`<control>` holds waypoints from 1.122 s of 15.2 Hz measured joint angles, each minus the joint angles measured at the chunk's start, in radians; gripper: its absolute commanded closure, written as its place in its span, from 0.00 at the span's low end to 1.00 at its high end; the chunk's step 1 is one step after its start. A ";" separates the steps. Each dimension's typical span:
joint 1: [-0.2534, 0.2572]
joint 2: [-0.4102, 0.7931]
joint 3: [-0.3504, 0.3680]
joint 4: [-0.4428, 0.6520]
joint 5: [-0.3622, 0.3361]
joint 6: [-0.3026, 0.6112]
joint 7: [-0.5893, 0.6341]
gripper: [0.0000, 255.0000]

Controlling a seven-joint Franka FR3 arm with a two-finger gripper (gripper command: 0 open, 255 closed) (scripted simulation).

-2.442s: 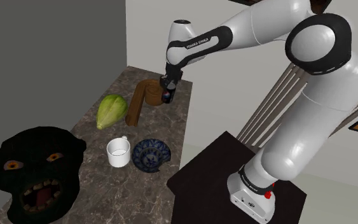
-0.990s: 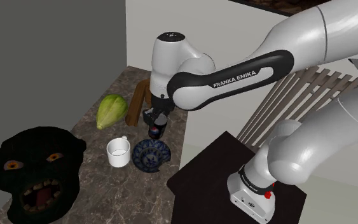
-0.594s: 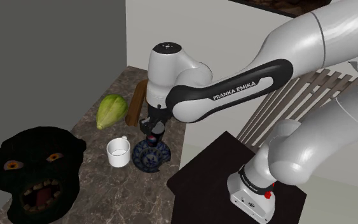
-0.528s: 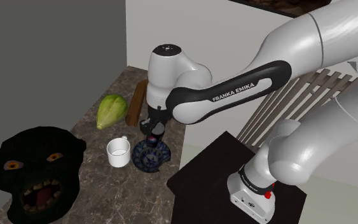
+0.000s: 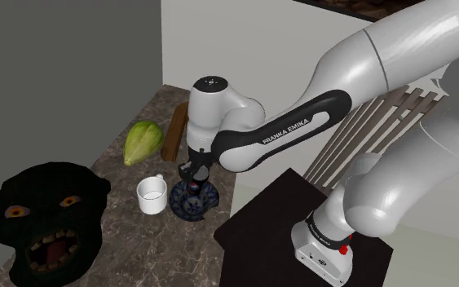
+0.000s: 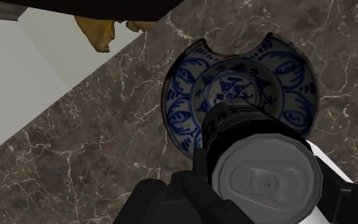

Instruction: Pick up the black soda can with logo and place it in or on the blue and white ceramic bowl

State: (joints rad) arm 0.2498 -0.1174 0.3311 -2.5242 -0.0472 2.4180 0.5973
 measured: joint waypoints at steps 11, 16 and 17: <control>-0.008 0.082 0.005 -0.024 -0.052 0.100 0.044 1.00; -0.008 0.082 0.005 -0.023 -0.052 0.101 0.044 0.00; -0.008 0.082 0.005 -0.023 -0.052 0.101 0.044 0.00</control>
State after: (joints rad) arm 0.2418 -0.0350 0.3361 -2.5473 -0.0991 2.5185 0.6411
